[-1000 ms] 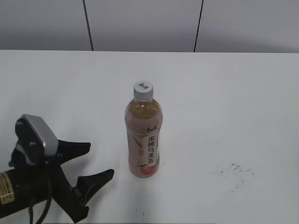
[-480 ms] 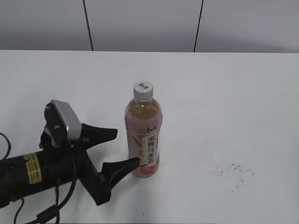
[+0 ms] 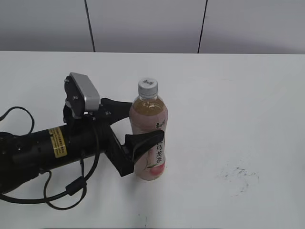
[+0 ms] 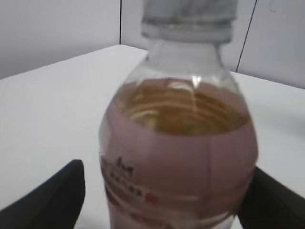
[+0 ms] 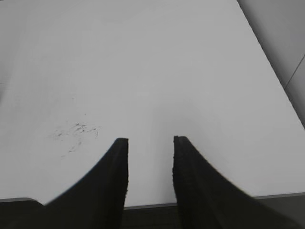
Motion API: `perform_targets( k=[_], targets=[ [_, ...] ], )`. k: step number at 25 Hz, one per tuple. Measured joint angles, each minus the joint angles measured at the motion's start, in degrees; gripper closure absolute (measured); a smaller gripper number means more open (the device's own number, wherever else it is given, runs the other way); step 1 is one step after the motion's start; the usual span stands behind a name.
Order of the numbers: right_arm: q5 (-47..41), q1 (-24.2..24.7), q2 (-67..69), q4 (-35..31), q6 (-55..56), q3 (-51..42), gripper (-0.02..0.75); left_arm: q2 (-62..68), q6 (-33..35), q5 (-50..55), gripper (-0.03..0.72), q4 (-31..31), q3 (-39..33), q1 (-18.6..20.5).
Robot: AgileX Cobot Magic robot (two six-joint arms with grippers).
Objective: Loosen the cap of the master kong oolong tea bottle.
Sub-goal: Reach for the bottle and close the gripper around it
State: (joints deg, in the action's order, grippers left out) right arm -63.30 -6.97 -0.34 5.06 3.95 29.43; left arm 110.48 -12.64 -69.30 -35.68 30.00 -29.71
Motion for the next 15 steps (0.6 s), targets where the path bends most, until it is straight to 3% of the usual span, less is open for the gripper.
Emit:
perform_targets(
  k=[7,12,15],
  targets=[
    [0.0,0.0,0.0,-1.4,0.0,0.0,0.489,6.54,-2.39,0.24,0.156,-1.77,1.78,0.0],
    [0.25,0.0,0.0,-4.5,0.0,0.0,0.489,6.73,-2.39,-0.03,0.291,-1.77,2.93,0.0],
    [0.64,0.0,1.1,-5.9,-0.54,0.0,0.489,6.77,-2.43,-0.09,0.309,-1.89,2.93,0.0]
  ],
)
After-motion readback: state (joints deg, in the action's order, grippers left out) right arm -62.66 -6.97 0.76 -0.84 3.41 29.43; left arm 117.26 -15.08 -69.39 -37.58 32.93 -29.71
